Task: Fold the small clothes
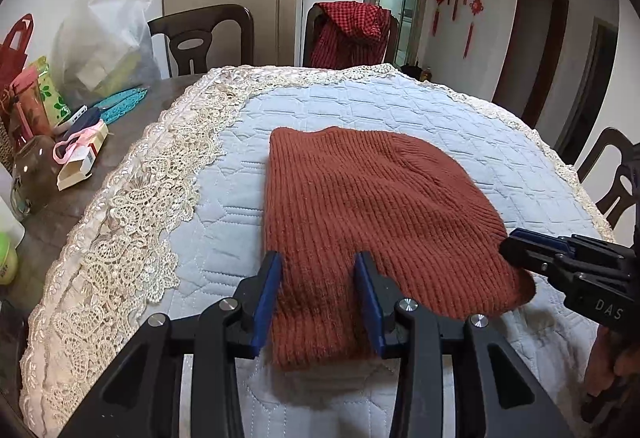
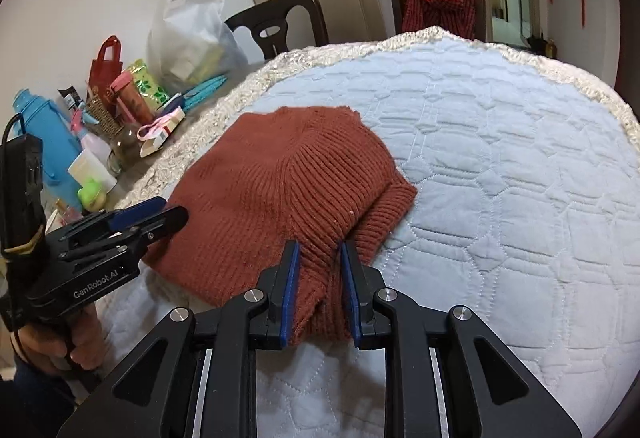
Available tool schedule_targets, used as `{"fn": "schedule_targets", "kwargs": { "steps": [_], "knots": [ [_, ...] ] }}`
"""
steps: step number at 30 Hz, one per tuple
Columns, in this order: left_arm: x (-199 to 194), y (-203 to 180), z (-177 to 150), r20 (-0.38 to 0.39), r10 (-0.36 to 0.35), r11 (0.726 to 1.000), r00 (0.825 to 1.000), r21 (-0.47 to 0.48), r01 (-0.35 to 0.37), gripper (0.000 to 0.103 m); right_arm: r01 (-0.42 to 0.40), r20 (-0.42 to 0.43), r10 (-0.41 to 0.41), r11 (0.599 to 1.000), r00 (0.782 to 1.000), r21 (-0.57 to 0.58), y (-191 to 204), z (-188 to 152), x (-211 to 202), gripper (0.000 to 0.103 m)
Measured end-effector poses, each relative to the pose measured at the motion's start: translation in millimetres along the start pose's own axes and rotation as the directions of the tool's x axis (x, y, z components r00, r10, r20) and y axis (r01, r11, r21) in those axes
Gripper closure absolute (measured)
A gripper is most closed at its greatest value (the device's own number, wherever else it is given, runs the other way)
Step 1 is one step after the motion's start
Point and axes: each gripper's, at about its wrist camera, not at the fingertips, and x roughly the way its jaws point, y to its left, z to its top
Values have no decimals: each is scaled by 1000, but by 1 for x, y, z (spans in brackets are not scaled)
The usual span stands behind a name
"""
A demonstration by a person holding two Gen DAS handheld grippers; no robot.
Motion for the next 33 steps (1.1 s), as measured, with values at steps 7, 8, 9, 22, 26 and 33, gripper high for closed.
{"fn": "schedule_targets", "kwargs": {
  "steps": [7,8,9,22,26,33],
  "knots": [
    [-14,-2,-9,-13,16,1000,1000,1,-16,62,-1,1,1,1000,1000,-28,9,-8,-22,81],
    [-17,-3,-11,-14,20,1000,1000,2,-20,62,-1,-2,1,999,1000,-33,10,-9,-22,81],
    [-19,-4,-13,-15,24,1000,1000,4,-24,61,1,-7,-1,999,1000,-40,12,-11,-23,80],
    [-35,1,-53,-75,70,997,995,36,-67,53,43,-63,-49,994,997,-96,28,-51,-37,72],
    [-30,5,-63,-97,75,997,992,26,-73,53,72,-67,-81,990,994,-118,30,-60,-37,72],
    [-29,2,-64,-83,90,996,992,35,-87,47,116,-85,-126,987,988,-115,26,-67,-26,71]
  ]
}}
